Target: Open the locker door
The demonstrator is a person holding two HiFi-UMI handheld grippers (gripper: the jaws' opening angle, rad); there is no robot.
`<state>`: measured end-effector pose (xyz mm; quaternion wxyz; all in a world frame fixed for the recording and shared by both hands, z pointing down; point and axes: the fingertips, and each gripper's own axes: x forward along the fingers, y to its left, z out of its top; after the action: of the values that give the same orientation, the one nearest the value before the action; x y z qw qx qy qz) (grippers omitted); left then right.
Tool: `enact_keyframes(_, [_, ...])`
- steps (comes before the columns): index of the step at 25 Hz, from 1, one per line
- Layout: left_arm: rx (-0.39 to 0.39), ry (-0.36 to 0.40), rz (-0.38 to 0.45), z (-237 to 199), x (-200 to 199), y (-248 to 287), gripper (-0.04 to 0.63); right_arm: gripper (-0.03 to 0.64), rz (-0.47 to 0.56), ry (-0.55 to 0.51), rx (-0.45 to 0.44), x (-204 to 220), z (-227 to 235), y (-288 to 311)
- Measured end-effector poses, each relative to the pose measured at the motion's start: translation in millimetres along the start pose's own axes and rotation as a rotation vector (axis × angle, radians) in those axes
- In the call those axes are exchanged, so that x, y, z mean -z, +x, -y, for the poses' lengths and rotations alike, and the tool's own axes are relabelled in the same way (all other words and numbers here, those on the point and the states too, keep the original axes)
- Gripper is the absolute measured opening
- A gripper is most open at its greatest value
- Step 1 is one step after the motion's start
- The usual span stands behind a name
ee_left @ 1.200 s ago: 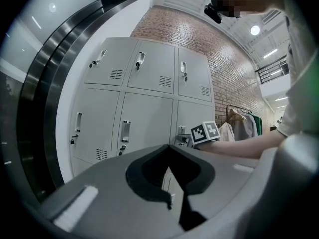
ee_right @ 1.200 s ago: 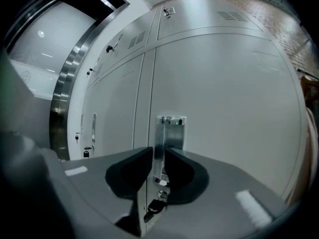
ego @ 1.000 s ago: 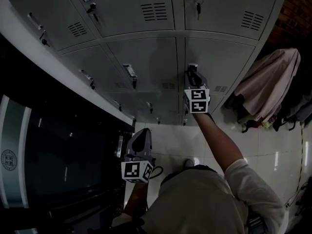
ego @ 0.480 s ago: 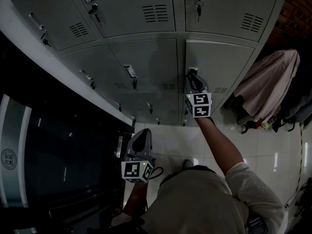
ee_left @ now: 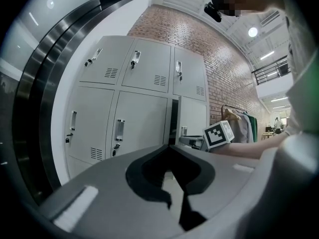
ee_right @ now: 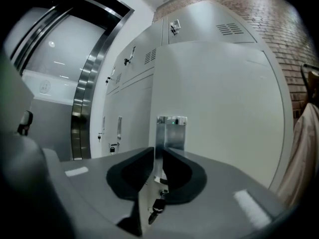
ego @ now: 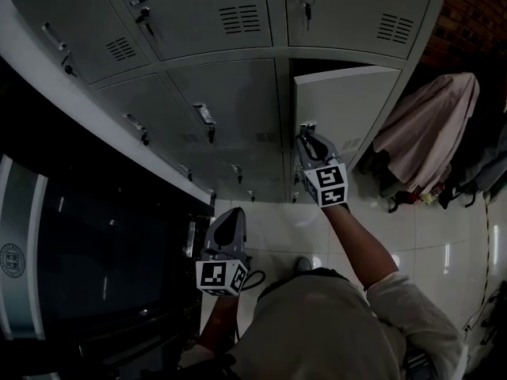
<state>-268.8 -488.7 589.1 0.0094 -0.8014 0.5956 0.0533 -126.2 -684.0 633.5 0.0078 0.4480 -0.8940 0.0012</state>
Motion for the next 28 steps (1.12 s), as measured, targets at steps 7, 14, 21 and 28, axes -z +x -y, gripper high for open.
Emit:
enact_keyframes(7, [0.041,0.015,0.007,20.1,-6.8,-3.5,0.087,0.054,0.02,0.002,-0.084,-4.7,-10.3,-42.9])
enact_keyframes(14, [0.077,0.015,-0.004,40.3,-4.7,-2.6,0.087,0.058,0.046,-0.001,-0.147,-10.5,-11.7,-91.2])
enact_keyframes(21, [0.134,0.022,0.002,67.0,-4.9,8.9,0.087,0.028,0.078,-0.017,-0.155,-13.9,-2.7,-153.5])
enact_keyframes(28, [0.193,0.028,-0.003,91.6,0.6,22.0,0.087,0.0,0.061,0.051,-0.013,2.2,38.2,-204.1])
